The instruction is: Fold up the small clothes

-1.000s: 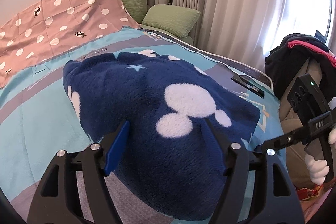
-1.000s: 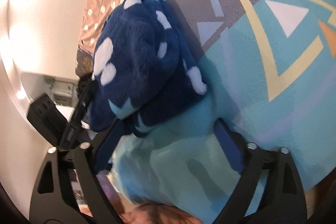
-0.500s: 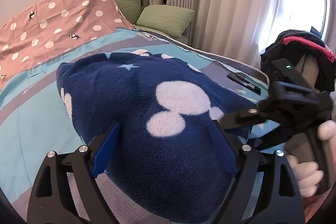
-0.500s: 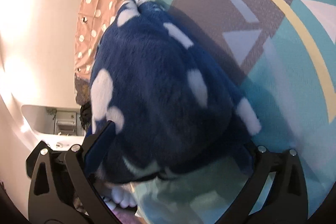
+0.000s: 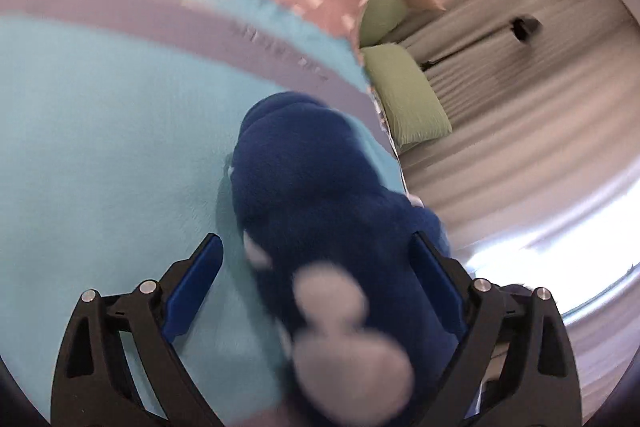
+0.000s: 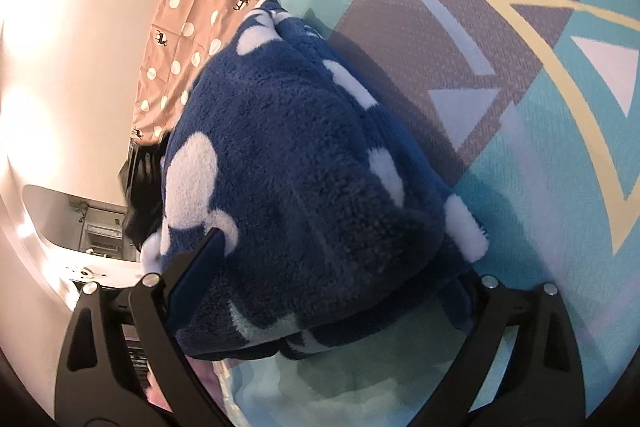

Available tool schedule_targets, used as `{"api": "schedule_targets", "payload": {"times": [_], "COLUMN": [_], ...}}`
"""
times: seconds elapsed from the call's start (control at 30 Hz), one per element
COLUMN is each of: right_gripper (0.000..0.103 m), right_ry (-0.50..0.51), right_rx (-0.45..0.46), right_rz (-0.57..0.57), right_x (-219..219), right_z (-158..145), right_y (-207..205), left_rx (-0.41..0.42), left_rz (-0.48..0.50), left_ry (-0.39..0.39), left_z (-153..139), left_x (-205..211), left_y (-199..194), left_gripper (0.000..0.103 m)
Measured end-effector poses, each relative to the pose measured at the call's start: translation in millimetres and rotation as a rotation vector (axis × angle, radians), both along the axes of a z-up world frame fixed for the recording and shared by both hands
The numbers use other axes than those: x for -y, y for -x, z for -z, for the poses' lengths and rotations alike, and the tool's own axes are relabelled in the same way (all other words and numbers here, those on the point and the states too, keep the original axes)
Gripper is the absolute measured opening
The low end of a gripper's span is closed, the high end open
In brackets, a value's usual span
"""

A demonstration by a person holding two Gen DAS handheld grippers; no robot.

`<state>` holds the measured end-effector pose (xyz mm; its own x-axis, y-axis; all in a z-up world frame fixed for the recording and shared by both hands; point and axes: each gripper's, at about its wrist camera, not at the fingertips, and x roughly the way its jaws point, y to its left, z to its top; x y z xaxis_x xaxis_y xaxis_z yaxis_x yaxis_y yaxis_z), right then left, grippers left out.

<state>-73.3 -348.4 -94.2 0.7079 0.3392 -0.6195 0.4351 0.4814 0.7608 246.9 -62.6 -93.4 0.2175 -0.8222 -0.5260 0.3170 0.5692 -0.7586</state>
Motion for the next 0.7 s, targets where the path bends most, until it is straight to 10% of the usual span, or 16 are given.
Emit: {"api": "schedule_targets", "payload": {"times": [0.1,0.23,0.37,0.7], "right_gripper": [0.071,0.040,0.038,0.038], "right_ry": [0.131,0.389,0.584,0.551], "right_rx": [0.040,0.130,0.215,0.384], "right_rz": [-0.034,-0.101,-0.196,-0.420], "right_x": [-2,-1,8,51], "right_z": [-13,-55,-103,-158], "right_y": [-3,-19,-82,-381], "left_rx": [0.010,0.085,0.220,0.525], "left_rz": [0.053,0.106,0.115,-0.139], "left_ry": [0.005,0.048,0.067,-0.104], "left_z": [8,-9,-64,-207], "left_x": [27,38,34,12], "left_y": [-12,-8,-11,-138], "left_gripper": [0.089,0.054,0.052,0.052]}}
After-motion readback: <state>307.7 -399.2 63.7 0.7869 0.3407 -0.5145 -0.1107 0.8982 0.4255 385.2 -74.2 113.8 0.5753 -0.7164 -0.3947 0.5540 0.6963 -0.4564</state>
